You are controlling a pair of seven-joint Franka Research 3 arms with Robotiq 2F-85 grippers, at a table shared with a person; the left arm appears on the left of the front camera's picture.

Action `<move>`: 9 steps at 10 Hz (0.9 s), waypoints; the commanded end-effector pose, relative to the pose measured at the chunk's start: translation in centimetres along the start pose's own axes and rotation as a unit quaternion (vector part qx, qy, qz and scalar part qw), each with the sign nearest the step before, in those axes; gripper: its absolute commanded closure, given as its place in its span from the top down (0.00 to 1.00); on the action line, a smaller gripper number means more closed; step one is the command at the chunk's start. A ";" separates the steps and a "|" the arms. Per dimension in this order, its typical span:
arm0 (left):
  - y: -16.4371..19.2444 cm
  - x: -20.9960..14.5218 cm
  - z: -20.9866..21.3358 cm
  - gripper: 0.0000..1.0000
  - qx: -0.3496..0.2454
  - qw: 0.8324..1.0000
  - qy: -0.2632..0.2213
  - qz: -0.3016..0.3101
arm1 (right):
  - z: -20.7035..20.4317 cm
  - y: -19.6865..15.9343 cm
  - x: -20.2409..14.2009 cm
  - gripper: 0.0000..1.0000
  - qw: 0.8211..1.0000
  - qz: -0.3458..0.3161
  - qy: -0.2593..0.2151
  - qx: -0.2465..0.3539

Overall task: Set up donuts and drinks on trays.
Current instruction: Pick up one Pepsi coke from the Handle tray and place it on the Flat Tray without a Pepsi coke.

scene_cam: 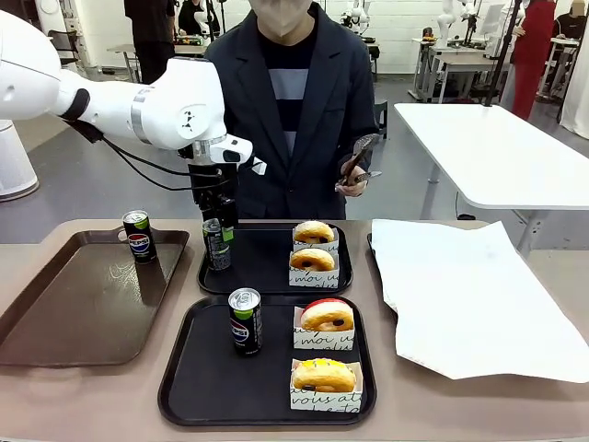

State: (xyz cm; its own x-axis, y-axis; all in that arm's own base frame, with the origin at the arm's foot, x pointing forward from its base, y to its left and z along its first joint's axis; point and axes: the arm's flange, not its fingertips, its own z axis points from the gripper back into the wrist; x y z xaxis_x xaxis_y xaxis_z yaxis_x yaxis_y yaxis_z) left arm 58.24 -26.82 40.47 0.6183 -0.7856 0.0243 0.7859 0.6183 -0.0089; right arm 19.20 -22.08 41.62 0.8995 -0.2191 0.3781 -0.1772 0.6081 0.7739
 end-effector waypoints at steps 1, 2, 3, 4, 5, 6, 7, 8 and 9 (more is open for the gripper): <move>-0.7 -1.4 1.3 1.00 0.033 0.999 0.007 0.018 | -0.1 -0.1 0.2 1.00 1.000 0.007 -0.012 0.012; -1.0 -1.9 1.8 1.00 0.041 0.997 0.006 0.059 | -0.1 -0.1 0.2 1.00 1.000 0.007 -0.012 0.012; -2.0 -2.6 2.3 1.00 0.047 0.995 0.002 0.088 | -0.1 -0.1 0.2 1.00 1.000 0.007 -0.012 0.012; -3.3 -3.5 2.9 1.00 0.057 0.994 -0.006 0.090 | -0.1 -0.1 0.2 1.00 1.000 0.007 -0.012 0.012; -4.7 -4.5 3.7 1.00 0.053 0.994 -0.016 0.091 | -0.1 -0.1 0.2 1.00 1.000 0.007 -0.012 0.012; -5.9 -5.7 4.5 1.00 0.057 0.993 -0.025 0.096 | -0.1 -0.1 0.2 1.00 1.000 0.007 -0.012 0.012; -6.6 -7.2 5.2 1.00 0.053 0.992 -0.033 0.107 | -0.1 -0.1 0.2 1.00 1.000 0.007 -0.012 0.012; -7.0 -8.5 5.5 1.00 0.047 0.992 -0.036 0.115 | -0.1 -0.1 0.2 1.00 1.000 0.007 -0.012 0.012; -7.5 -10.0 5.5 1.00 0.044 0.991 -0.038 0.123 | -0.1 -0.1 0.2 1.00 1.000 0.007 -0.012 0.012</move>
State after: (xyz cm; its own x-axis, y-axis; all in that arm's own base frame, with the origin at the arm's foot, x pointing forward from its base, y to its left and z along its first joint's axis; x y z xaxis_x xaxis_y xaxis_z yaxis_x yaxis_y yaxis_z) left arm 47.75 -24.79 46.39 0.7666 -0.6376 0.0760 0.6332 0.7703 0.0752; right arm 19.21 -22.08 41.61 0.8996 -0.2189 0.3778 -0.1771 0.6079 0.7740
